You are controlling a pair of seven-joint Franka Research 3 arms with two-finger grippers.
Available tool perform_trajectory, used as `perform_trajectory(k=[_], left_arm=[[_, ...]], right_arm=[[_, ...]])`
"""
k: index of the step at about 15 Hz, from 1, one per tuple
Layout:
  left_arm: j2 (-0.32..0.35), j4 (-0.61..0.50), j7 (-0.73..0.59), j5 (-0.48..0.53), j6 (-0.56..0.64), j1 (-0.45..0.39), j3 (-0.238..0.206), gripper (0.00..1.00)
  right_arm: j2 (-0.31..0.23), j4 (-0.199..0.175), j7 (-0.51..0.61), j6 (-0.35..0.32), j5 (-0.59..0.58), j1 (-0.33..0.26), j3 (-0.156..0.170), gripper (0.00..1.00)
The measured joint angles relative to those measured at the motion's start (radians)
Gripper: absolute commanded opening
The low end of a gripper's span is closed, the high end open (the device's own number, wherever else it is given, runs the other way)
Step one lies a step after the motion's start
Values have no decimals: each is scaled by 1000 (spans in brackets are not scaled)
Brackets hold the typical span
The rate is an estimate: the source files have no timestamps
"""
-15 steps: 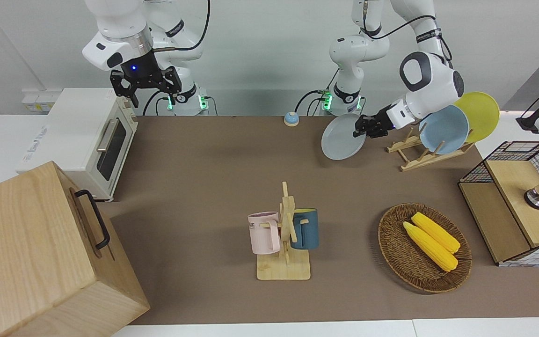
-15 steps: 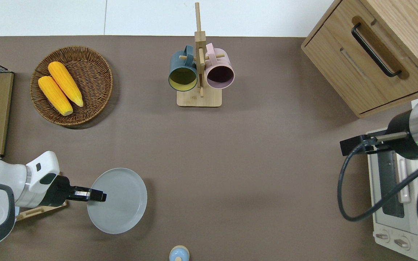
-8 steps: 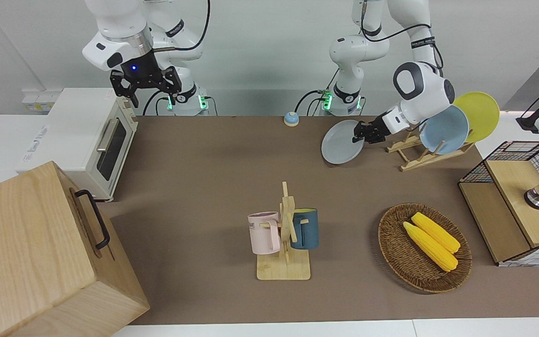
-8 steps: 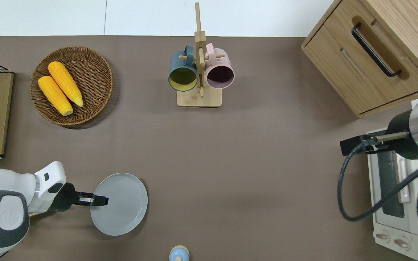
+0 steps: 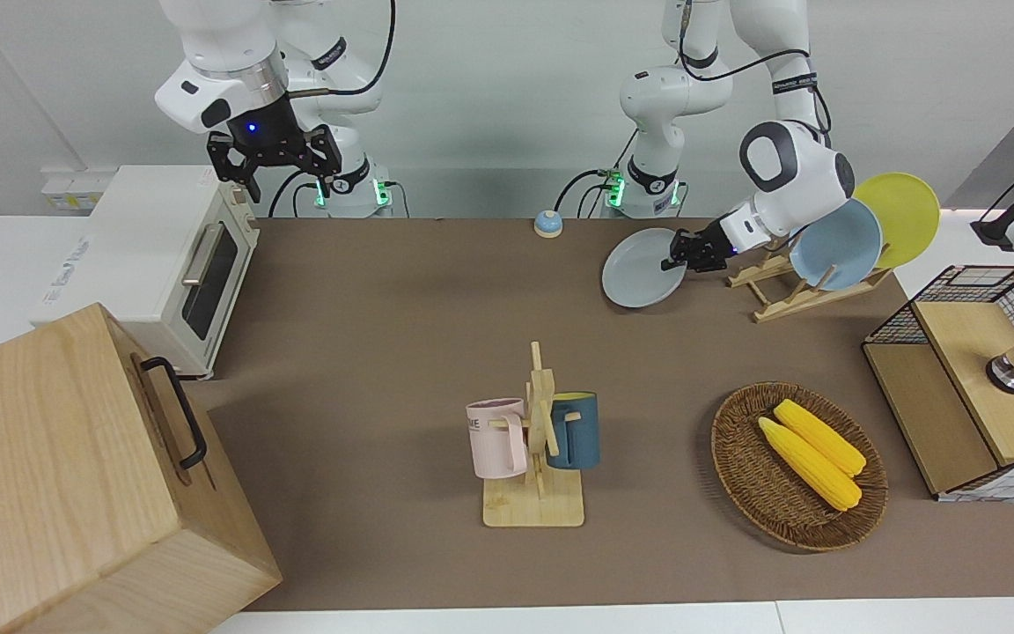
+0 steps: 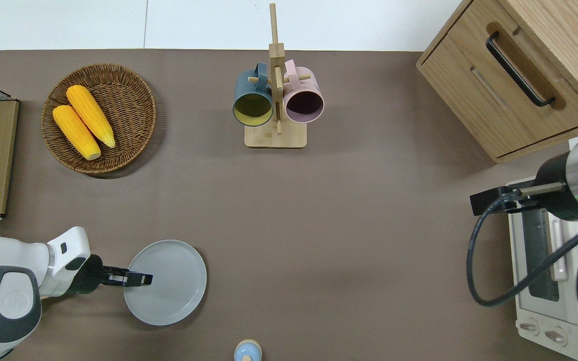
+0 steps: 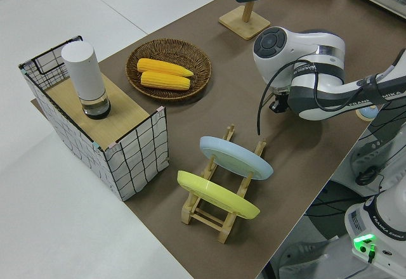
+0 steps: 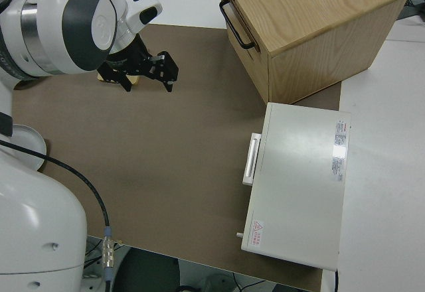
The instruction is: Pick gray plate from low plate rack and place it on table with left arm
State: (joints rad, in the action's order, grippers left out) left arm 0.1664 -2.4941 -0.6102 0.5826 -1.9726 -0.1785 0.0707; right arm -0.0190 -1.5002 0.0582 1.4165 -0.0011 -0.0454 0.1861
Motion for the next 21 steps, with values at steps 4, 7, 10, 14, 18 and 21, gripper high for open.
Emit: perform_trajectory(k=[4, 7, 10, 14, 18, 21], left_arm=[[-3, -3, -3, -2, -15, -9, -2, 989], [-2, 9, -11, -31, -18, -27, -4, 989], [-1, 51, -10, -90, -18, -30, -8, 989], [16, 125, 43, -174, -5, -45, -9, 989], [33, 247, 145, -243, 61, -46, -8, 993], [34, 381, 236, -314, 121, -43, 1, 993]], right_arm=[[0, 0, 0, 0, 0, 0, 0, 990], [0, 0, 0, 0, 0, 0, 0, 987], [0, 0, 0, 0, 0, 0, 0, 987], [0, 0, 0, 0, 0, 0, 0, 990], [0, 0, 0, 0, 0, 0, 0, 990], [0, 0, 0, 0, 0, 0, 0, 990]])
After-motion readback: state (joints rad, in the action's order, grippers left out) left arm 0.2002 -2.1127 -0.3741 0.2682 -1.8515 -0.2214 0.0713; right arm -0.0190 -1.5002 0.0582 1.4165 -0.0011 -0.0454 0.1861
